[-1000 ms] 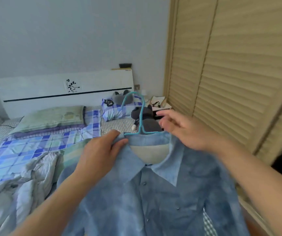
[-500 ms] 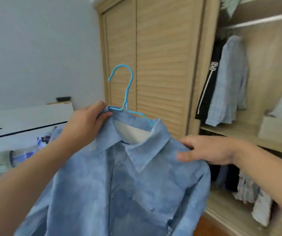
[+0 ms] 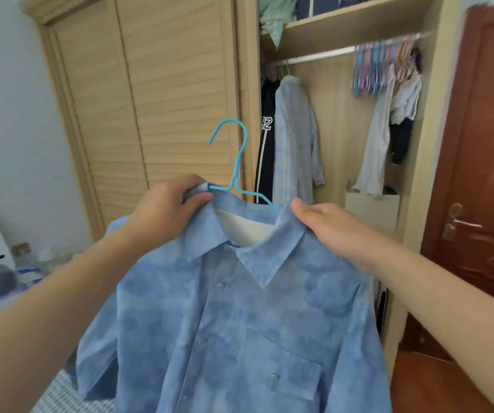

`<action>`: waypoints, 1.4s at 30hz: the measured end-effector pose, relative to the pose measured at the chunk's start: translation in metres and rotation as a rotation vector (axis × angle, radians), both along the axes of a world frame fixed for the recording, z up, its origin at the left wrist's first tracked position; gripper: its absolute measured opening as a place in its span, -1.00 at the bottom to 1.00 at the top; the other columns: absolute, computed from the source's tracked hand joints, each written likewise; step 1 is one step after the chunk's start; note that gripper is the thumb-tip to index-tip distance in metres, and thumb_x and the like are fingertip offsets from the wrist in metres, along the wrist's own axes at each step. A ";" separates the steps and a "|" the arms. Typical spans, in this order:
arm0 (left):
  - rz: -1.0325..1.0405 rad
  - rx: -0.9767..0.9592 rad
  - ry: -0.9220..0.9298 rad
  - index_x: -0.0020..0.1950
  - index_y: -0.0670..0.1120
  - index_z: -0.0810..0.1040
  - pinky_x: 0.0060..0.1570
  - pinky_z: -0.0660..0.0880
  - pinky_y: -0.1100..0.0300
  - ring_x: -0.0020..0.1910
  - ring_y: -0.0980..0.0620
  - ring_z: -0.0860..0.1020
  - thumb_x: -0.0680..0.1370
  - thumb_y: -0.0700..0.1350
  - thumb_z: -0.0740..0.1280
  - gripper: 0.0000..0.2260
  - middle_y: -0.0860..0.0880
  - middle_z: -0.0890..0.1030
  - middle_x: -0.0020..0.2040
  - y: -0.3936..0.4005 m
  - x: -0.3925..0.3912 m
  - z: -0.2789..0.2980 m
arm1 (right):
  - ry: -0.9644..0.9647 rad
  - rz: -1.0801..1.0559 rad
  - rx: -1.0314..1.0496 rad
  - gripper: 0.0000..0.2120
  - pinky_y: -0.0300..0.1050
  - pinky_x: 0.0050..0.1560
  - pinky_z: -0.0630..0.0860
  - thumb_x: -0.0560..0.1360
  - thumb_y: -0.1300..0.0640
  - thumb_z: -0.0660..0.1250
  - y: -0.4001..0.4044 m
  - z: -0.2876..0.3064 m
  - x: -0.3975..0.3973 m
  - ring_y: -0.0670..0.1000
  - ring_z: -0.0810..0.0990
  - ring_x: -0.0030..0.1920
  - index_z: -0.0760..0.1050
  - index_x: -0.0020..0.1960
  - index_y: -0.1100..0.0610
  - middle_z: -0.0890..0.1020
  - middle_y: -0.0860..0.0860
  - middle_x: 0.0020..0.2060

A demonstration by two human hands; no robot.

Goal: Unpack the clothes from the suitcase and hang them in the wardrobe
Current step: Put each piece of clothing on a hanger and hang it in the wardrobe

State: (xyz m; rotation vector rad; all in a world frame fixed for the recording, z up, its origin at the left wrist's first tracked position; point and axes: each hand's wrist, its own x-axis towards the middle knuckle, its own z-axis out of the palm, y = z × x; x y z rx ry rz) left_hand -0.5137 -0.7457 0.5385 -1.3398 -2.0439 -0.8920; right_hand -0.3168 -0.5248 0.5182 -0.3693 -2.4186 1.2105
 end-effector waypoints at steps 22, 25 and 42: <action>-0.059 -0.222 -0.311 -0.07 0.04 0.56 -0.09 0.51 0.20 -0.19 0.11 0.58 0.53 0.31 0.24 -0.64 0.12 0.63 -0.20 0.164 -0.054 -0.014 | 0.211 0.092 0.127 -0.41 0.05 0.04 0.54 0.51 -0.22 0.29 0.275 -0.007 0.009 0.30 0.64 0.05 0.57 0.05 0.36 0.67 0.28 -0.03; 0.083 -0.298 -0.315 -0.04 -0.07 0.59 -0.05 0.50 -0.01 -0.09 -0.10 0.63 0.54 0.31 0.21 -0.55 -0.03 0.67 -0.16 0.172 -0.077 -0.040 | 0.181 0.061 0.172 -0.71 -0.05 0.04 0.53 0.63 0.08 0.27 0.299 0.001 0.031 0.11 0.67 0.00 0.60 0.07 0.31 0.67 0.28 0.00; 0.130 -0.148 0.394 -0.11 -0.09 0.46 -0.41 0.45 0.01 -0.33 -0.25 0.55 0.66 0.21 0.02 -0.56 -0.07 0.52 -0.21 0.274 -0.095 -0.047 | 0.140 -0.641 0.936 -0.76 -0.08 -0.43 0.26 0.70 -0.04 0.03 0.412 -0.090 0.053 0.25 0.55 -0.46 0.30 -0.04 0.07 0.37 0.00 -0.50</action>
